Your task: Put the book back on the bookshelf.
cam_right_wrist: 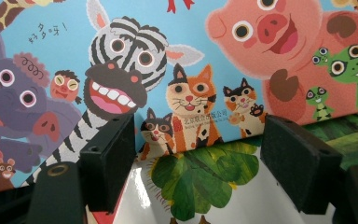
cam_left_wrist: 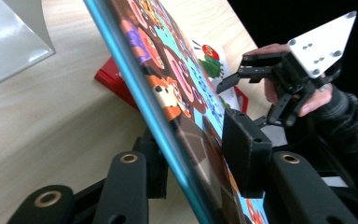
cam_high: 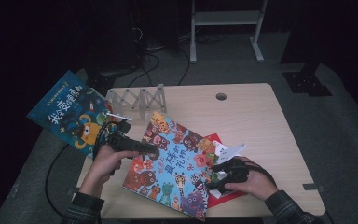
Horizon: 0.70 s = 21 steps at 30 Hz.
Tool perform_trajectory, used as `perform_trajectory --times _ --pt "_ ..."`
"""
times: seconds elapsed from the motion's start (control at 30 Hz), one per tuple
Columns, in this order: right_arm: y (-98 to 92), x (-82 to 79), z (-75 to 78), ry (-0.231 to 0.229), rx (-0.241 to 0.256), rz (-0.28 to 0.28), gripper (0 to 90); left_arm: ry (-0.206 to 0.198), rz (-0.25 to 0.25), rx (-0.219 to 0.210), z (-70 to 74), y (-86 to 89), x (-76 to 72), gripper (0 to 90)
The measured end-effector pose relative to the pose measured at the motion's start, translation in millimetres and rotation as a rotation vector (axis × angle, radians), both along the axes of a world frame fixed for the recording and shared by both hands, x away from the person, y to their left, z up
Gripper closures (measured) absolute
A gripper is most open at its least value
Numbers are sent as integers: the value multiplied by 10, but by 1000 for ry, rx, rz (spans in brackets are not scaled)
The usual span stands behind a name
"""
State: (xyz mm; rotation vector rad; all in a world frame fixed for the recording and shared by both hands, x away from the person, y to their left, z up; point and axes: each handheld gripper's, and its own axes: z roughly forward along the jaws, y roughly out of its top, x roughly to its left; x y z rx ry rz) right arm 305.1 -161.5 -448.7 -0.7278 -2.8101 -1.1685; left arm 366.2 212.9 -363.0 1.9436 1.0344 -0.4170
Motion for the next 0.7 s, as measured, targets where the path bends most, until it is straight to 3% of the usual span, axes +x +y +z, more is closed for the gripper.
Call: perform_trajectory --times 0.1,0.17,0.4,0.43,0.5,0.57,0.7 --pt "-6 8 3 2 4 4 290 15 -11 -37 21 19 -7 664" --pt "-22 16 3 -3 6 6 324 11 -17 -29 62 19 -21 674" --pt "-155 104 12 -7 3 -58 358 -2 -39 -87 242 84 -41 782" --pt "-179 117 17 -7 8 -69 361 -10 -42 -84 274 88 -47 787" --pt "-257 162 40 -11 36 -107 367 -21 -41 -27 338 77 -51 780" --pt "-326 202 62 -17 60 -135 368 -20 -46 -35 379 97 -45 786" --pt "-490 300 80 -35 100 -236 364 -37 -43 -5 470 91 -55 793"
